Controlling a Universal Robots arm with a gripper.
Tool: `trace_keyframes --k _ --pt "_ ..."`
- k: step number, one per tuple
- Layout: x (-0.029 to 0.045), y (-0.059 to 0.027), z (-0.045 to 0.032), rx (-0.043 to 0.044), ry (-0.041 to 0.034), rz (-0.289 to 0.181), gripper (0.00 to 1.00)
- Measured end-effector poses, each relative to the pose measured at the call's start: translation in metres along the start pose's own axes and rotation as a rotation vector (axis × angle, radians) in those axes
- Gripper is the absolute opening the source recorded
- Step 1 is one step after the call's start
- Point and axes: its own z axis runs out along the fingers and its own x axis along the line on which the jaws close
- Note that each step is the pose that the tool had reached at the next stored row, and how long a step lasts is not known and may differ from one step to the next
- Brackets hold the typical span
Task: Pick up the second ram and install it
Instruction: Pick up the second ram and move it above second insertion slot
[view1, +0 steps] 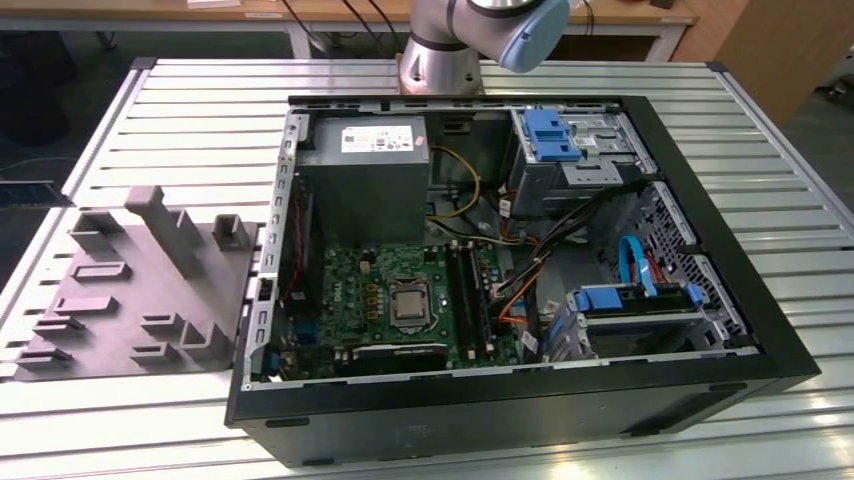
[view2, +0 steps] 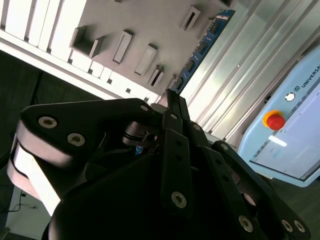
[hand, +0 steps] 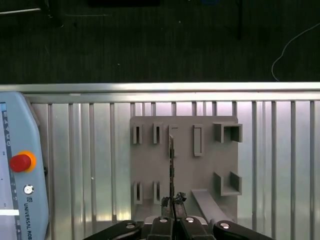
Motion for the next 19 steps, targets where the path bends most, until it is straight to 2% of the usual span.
trace_keyframes --k 7,9,16,19 --pt "-0.0032 -0.0005 -0.0233 -0.0001 0.0001 0.0 0.12" --pt "-0.0038 -0.0007 -0.028 0.0 0.0 0.0 0.12" --pt "-0.0041 -0.0012 -0.0292 -0.0003 0.0002 0.0 0.12" --pt "-0.0041 -0.0064 -0.0289 -0.0001 0.0001 0.0 0.12"
